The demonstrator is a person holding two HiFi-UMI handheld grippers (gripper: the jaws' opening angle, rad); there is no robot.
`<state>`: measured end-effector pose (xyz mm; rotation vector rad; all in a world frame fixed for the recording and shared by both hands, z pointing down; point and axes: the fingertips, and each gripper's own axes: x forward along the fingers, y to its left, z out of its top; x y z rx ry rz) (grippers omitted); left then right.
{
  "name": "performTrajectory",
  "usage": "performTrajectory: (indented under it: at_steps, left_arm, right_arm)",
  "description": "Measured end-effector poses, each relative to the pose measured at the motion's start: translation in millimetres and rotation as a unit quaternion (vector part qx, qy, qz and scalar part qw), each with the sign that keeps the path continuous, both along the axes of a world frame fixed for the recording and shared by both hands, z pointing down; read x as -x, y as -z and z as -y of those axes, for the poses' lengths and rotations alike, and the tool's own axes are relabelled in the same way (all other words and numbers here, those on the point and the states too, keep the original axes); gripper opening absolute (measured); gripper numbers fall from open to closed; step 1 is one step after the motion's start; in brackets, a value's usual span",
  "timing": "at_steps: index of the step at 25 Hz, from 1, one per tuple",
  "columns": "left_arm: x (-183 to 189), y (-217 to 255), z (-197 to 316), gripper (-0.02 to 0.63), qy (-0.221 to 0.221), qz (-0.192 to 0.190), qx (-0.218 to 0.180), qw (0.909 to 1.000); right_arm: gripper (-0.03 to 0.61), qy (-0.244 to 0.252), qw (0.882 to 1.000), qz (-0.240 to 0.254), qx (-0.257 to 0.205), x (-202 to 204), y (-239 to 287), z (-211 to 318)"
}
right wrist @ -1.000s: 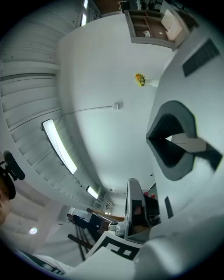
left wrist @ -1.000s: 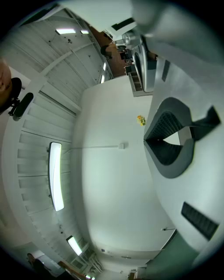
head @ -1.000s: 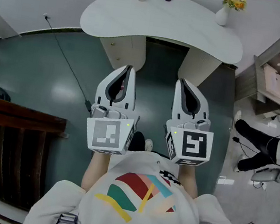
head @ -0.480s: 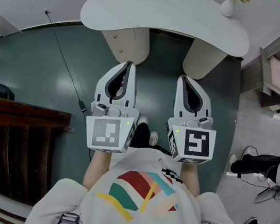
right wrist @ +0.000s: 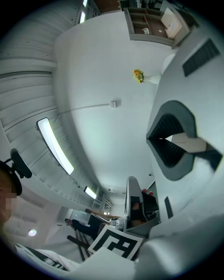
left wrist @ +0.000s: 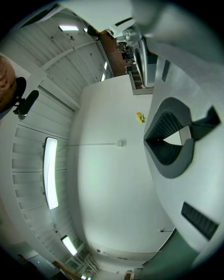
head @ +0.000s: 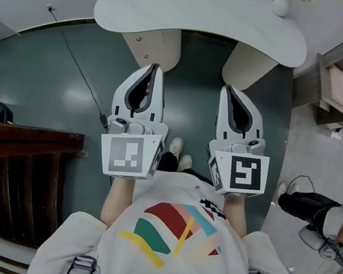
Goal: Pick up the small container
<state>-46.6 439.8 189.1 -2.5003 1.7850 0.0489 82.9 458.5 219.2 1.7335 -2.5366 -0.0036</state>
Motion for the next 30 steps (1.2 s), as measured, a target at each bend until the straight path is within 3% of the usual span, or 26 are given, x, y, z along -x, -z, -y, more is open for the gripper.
performTrajectory:
  at_steps: [14,21,30]
  left_arm:
    - [39.8,6.9,57.3,0.017,0.007,-0.032,-0.012,0.9994]
    - [48.9,19.5,76.6,0.017,0.004,-0.028,-0.033,0.9990]
    - [52.1,30.6,90.8,0.017,0.007,-0.029,-0.053,0.9982]
  right_arm:
    - [0.012,0.012,0.999,-0.031,-0.008,28.7,5.8,55.1]
    - [0.012,-0.016,1.000,-0.015,-0.008,17.0,9.9,71.3]
    - [0.012,-0.022,0.999,-0.011,-0.044,9.9,28.4,87.9]
